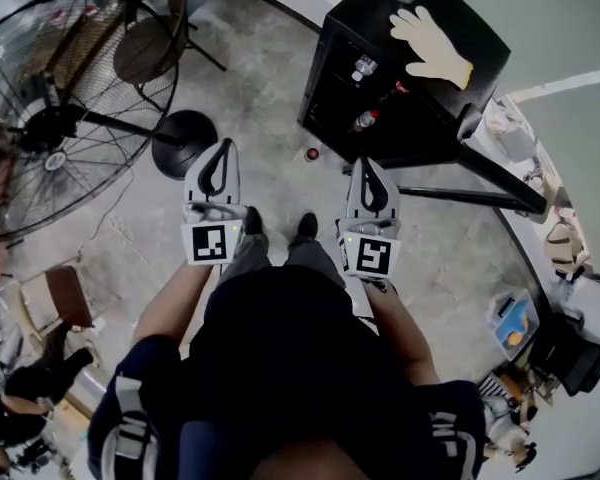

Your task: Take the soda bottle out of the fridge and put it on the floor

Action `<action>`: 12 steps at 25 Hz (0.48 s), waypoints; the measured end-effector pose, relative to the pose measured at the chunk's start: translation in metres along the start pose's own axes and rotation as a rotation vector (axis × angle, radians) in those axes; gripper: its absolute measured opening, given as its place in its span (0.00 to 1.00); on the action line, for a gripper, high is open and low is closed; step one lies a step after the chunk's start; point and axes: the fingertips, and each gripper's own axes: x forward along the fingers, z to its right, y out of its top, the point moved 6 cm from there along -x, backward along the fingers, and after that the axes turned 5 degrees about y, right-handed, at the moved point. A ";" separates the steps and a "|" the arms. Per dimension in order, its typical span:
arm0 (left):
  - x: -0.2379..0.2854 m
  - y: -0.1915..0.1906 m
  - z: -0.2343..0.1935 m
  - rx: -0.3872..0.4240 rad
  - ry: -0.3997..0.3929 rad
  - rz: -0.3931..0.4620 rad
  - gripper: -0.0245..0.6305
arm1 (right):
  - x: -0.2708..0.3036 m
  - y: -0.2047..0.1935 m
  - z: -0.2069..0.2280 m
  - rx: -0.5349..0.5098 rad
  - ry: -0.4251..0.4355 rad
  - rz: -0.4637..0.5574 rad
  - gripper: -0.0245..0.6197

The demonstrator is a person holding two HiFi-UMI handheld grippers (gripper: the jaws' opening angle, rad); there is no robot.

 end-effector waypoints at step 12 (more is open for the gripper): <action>-0.036 0.012 -0.020 -0.007 0.060 -0.026 0.07 | -0.027 0.014 -0.001 -0.039 -0.022 -0.047 0.07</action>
